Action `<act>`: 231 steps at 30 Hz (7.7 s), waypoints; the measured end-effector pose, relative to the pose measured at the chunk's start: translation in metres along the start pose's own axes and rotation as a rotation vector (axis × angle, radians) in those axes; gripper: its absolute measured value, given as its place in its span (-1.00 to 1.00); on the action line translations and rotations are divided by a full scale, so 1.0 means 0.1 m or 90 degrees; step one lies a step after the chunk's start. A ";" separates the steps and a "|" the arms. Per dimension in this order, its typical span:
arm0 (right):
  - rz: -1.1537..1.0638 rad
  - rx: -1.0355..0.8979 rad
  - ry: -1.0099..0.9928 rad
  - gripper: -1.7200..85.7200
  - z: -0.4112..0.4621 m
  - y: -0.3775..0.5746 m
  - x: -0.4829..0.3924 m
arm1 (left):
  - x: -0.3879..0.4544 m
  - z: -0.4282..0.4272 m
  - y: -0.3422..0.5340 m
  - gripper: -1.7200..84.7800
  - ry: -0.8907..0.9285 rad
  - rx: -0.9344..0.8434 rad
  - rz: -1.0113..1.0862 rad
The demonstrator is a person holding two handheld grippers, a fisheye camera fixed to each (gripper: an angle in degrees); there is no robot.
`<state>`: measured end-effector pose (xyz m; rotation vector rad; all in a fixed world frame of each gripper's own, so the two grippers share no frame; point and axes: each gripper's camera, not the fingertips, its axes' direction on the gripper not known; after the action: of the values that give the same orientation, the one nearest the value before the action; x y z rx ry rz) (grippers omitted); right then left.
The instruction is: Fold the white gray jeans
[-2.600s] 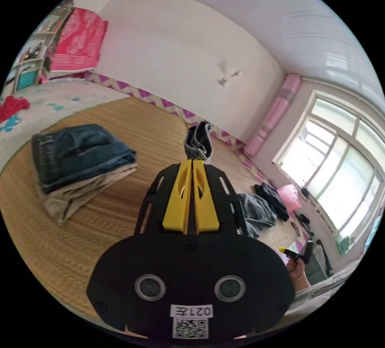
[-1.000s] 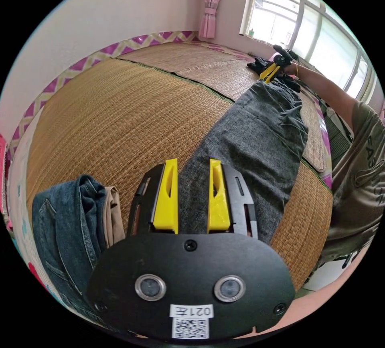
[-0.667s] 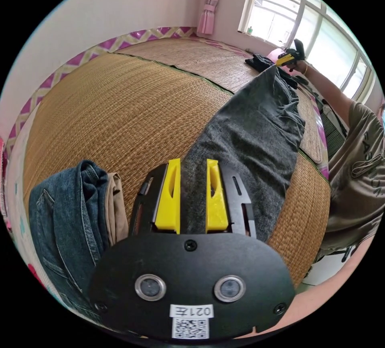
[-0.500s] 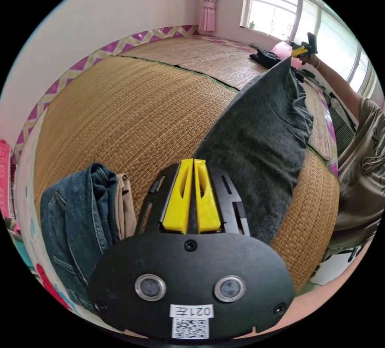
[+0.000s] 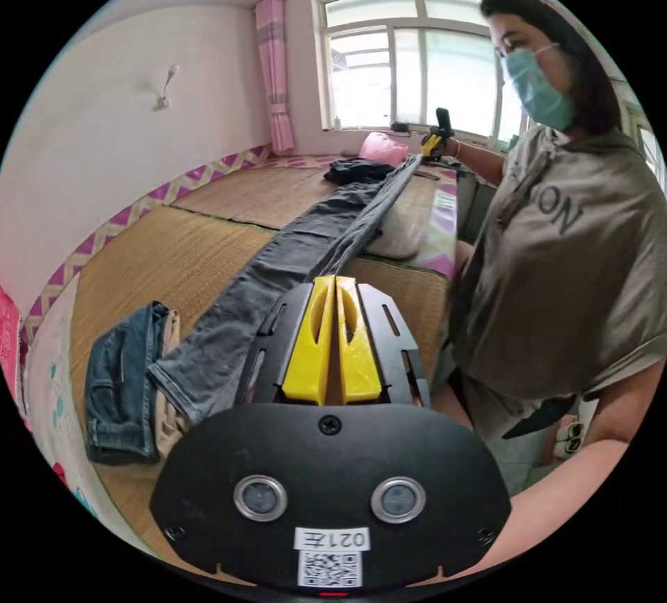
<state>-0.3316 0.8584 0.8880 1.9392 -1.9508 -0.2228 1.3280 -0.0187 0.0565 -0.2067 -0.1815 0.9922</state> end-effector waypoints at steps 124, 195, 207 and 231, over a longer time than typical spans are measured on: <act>0.910 0.177 -0.158 -0.79 2.42 2.60 2.68 | -3.76 1.90 0.27 -0.95 -0.047 -0.341 -0.705; 0.288 -0.275 0.090 -0.88 4.29 -1.53 1.04 | -1.41 0.00 3.39 -0.73 -0.155 0.315 -1.050; 0.340 -0.205 0.084 -0.93 3.92 -0.92 1.07 | -1.50 0.21 3.00 -0.97 -0.135 0.396 -1.077; 0.536 0.075 0.082 -0.97 1.37 1.91 -0.65 | 1.28 4.51 -2.94 -0.97 -0.389 -0.346 -0.069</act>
<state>-0.5618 0.9083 0.8238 1.0004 -2.5178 0.2453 1.5241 -0.0261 0.5737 -0.3801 -1.0162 0.8566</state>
